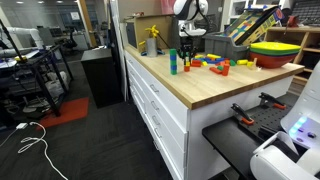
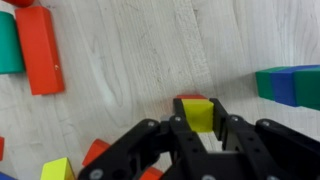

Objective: Move the red and yellow blocks to the left

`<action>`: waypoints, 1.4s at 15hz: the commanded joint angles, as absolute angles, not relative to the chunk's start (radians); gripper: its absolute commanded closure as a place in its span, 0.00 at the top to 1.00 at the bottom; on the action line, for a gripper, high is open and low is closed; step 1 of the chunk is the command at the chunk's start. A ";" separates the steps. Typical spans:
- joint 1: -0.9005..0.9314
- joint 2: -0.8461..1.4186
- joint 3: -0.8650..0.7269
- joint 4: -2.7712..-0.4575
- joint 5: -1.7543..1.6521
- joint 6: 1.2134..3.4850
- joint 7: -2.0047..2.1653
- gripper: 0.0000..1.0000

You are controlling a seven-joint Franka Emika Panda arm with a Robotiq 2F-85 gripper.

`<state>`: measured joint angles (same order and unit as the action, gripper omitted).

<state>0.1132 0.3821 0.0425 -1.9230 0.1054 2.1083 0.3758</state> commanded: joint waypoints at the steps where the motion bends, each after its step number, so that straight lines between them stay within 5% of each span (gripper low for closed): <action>1: 0.106 0.385 0.044 -1.919 0.131 2.116 0.347 0.07; 19: 0.105 0.394 0.043 -1.907 0.131 2.115 0.347 0.07; 20: 0.106 0.394 0.042 -1.908 0.128 2.115 0.348 0.55; 21: 0.107 0.394 0.041 -1.909 0.127 2.117 0.352 0.55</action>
